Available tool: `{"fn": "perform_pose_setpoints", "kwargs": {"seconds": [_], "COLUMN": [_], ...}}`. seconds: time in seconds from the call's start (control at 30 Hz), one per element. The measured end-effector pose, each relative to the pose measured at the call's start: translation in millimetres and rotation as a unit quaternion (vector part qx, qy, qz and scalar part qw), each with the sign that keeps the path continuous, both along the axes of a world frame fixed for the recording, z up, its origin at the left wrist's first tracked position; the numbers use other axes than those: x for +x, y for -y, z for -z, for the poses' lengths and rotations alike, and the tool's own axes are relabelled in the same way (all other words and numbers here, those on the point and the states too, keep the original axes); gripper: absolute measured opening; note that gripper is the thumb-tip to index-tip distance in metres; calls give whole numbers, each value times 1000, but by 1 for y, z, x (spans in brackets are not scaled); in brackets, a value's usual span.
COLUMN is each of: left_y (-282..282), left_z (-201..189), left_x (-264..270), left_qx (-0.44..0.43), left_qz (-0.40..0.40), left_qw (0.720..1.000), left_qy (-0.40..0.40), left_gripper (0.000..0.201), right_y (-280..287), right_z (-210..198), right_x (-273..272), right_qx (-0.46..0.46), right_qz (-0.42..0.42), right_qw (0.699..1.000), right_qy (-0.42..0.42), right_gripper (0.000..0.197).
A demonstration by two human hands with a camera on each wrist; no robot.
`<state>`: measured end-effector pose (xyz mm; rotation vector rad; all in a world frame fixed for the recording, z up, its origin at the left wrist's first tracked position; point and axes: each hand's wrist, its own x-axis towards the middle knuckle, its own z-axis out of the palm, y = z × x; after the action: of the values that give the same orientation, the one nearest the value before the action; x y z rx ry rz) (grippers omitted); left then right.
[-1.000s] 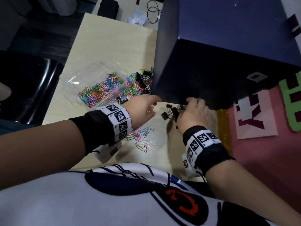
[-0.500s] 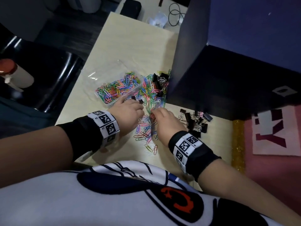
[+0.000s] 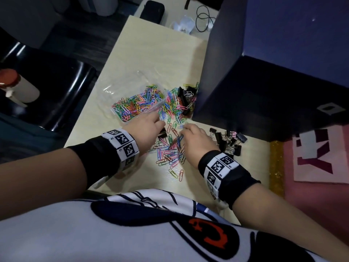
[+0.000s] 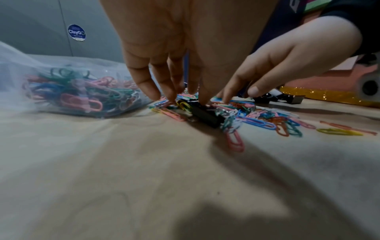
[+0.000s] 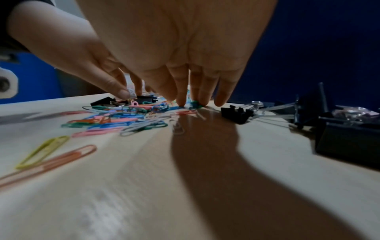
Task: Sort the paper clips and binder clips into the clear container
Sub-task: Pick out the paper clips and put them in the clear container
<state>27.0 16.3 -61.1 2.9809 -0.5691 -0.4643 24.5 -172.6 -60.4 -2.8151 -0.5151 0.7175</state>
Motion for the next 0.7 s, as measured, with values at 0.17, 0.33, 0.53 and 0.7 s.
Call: {"fn": "perform_pose_setpoints", "kwargs": {"seconds": [0.17,0.33,0.53,0.7], "left_y": [-1,-1,-3,-8], "left_z": [0,-2,-1,-4], "left_x": [0,6,5,4], "left_qx": [44,39,7,14], "left_qz": [14,33,17,7], "left_qw": [999,999,998,998], "left_qy": [-14,-17,-54,-56], "left_gripper": [35,23,29,31], "right_y": [-2,-11,-29,-33], "right_z": [-2,-8,-9,-4], "right_x": [-2,5,7,4], "right_qx": [-14,19,-8,-15], "right_qz": [20,26,-47,-32], "right_qw": [1000,999,999,999], "right_qy": [14,33,-1,-12], "right_gripper": [32,26,39,38]}}
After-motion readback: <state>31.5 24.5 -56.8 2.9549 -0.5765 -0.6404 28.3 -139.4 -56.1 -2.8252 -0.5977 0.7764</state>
